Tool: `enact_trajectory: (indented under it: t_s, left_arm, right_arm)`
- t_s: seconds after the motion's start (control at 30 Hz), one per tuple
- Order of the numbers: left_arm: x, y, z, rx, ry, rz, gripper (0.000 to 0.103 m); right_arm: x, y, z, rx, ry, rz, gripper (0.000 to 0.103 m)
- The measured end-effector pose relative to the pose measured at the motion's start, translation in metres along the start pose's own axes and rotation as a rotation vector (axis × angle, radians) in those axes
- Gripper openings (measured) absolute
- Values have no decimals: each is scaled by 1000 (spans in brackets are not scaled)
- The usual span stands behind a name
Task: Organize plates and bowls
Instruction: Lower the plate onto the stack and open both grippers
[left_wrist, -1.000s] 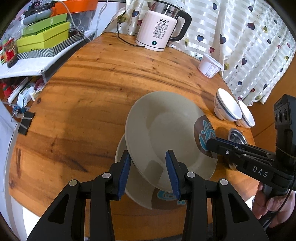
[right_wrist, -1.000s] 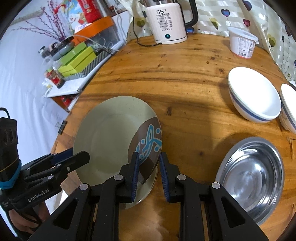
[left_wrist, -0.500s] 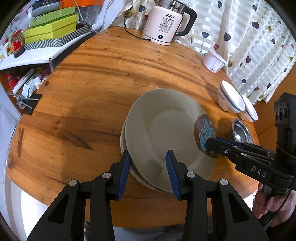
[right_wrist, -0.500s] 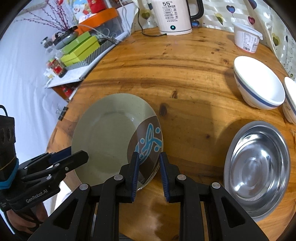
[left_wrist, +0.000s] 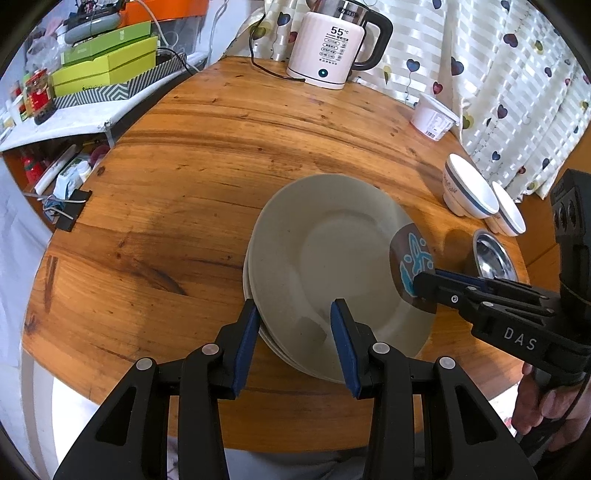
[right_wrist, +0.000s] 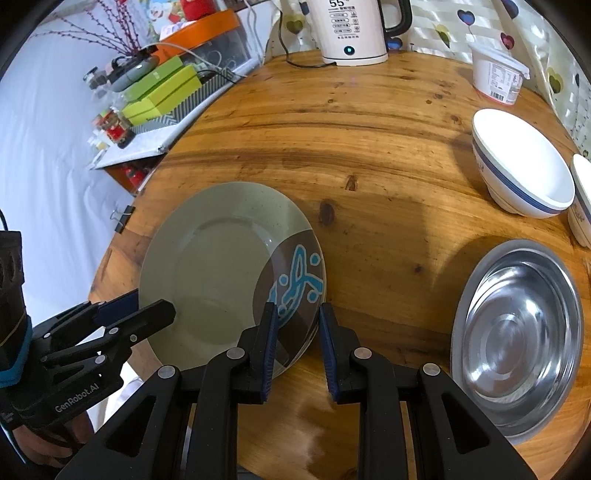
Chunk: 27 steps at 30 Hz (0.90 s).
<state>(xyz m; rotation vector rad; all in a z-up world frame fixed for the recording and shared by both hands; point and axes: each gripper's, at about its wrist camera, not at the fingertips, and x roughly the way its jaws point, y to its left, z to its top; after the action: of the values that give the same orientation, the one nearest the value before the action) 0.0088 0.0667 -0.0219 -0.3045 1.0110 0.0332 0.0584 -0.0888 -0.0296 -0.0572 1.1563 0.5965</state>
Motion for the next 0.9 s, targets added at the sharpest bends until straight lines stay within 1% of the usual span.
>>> enact_trajectory:
  t_s: [0.2, 0.4, 0.6, 0.9]
  left_arm:
    - [2, -3, 0, 10, -4, 26, 42]
    - [2, -3, 0, 18, -10, 36, 42]
    - [2, 1, -2, 5, -11, 29, 42]
    - [-6, 8, 2, -14, -50, 14, 42]
  right_arm:
    - [0, 1, 0, -7, 1, -6, 23]
    - [0, 3, -1, -19, 0, -10, 23]
    - [-1, 2, -2, -20, -2, -3, 23]
    - [-9, -4, -1, -10, -24, 16, 23]
